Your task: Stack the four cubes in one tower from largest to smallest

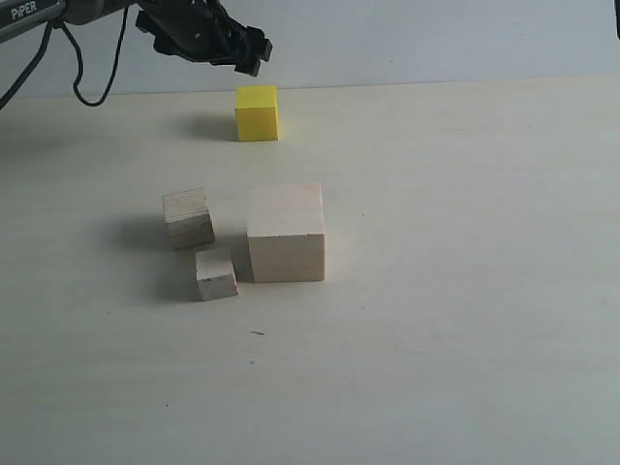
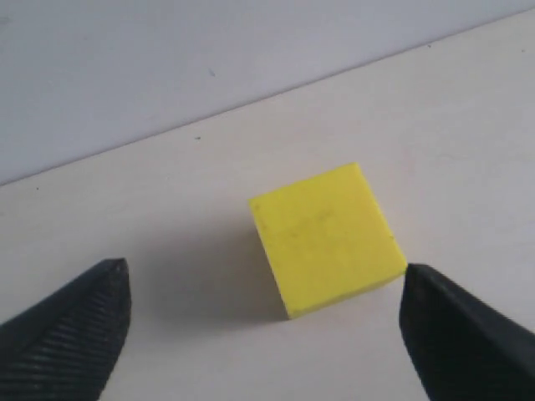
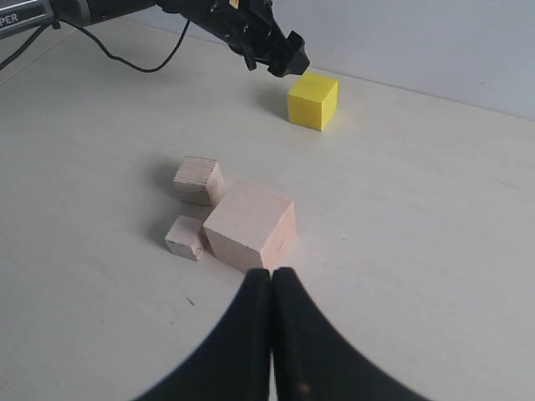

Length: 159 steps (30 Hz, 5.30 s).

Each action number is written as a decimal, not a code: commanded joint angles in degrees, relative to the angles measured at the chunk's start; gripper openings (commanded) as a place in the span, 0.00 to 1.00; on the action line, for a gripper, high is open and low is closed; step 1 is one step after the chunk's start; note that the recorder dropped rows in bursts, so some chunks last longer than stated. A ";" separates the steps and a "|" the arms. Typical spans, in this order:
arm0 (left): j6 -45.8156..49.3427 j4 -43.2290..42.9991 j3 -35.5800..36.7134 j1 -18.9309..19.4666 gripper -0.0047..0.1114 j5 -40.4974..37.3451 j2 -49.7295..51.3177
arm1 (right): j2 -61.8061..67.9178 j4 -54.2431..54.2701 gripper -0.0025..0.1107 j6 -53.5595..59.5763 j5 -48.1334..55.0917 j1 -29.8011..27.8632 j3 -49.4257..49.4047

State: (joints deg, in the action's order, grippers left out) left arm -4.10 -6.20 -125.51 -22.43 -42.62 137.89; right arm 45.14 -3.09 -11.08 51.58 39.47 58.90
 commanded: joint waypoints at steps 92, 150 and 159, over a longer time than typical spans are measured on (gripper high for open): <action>14.45 7.93 0.03 1.19 0.76 12.80 4.77 | -0.33 1.22 0.02 -1.08 -1.87 -0.13 -0.22; 22.12 11.68 0.03 1.29 0.75 10.60 4.76 | -0.13 2.08 0.02 -1.08 -1.93 -0.13 -0.22; 27.65 13.82 0.03 1.29 0.75 3.63 4.52 | -0.13 2.08 0.02 -1.08 -1.93 -0.13 -0.22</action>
State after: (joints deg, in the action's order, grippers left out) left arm 19.56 6.39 -125.51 -21.25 -36.60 143.18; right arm 45.14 -0.95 -12.18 50.57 39.47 58.90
